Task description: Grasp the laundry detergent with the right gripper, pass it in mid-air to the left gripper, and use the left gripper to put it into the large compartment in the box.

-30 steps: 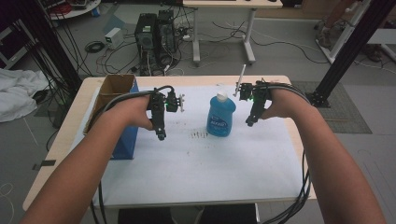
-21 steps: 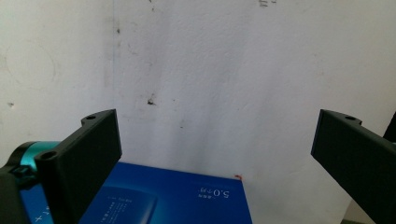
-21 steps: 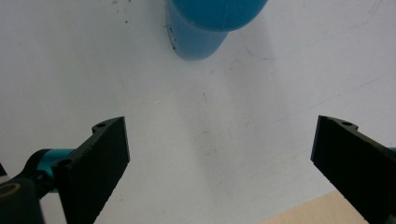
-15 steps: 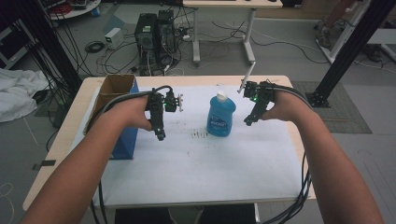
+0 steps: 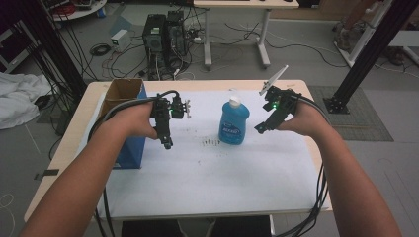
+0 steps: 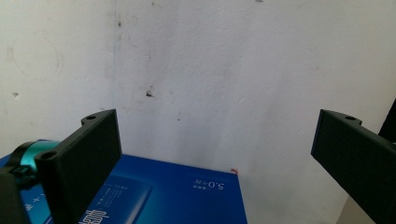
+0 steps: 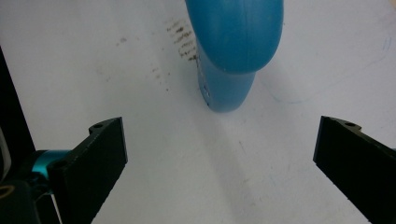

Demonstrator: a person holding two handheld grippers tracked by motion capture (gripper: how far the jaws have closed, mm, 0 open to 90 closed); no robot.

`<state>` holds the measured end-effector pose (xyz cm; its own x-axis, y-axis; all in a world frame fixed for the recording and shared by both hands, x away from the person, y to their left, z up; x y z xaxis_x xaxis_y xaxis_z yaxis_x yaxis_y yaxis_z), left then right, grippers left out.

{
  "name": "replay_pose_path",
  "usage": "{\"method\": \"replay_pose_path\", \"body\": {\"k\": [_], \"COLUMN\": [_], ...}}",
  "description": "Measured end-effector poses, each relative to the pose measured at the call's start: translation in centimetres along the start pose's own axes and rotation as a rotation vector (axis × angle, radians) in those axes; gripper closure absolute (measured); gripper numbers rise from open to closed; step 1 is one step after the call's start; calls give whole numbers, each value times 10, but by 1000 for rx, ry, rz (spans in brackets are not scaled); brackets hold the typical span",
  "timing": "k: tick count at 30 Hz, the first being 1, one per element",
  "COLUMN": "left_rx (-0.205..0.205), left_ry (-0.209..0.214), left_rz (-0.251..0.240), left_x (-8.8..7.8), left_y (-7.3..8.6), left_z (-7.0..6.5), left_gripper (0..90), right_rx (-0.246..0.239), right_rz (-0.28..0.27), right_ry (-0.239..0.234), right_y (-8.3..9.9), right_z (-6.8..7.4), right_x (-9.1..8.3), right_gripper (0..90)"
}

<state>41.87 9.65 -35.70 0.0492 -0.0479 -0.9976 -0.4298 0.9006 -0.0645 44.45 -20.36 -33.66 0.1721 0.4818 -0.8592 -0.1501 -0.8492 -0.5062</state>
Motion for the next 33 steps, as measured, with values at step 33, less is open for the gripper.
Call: {"method": "replay_pose_path", "body": {"k": [33], "left_rx": [-4], "left_ry": [3], "left_rz": [-6], "left_x": [1], "left_y": [7], "left_z": [1], "left_gripper": [17], "right_rx": [119], "right_rz": [-179], "right_ry": [35], "right_y": [29], "right_z": [-10], "right_x": [36], "right_gripper": [10]}}
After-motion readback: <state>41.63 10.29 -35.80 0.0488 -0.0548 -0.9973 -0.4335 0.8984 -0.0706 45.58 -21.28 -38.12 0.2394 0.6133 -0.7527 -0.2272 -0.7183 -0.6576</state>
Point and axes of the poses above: each handheld gripper's, and its own axes: x roughly forward along the jaws, y roughly out of its underside, z roughly to its left, the point moved 6 cm from there along x, roughly forward along the jaws, and after that the axes turned 14 degrees about -x, right-handed, at the moved point
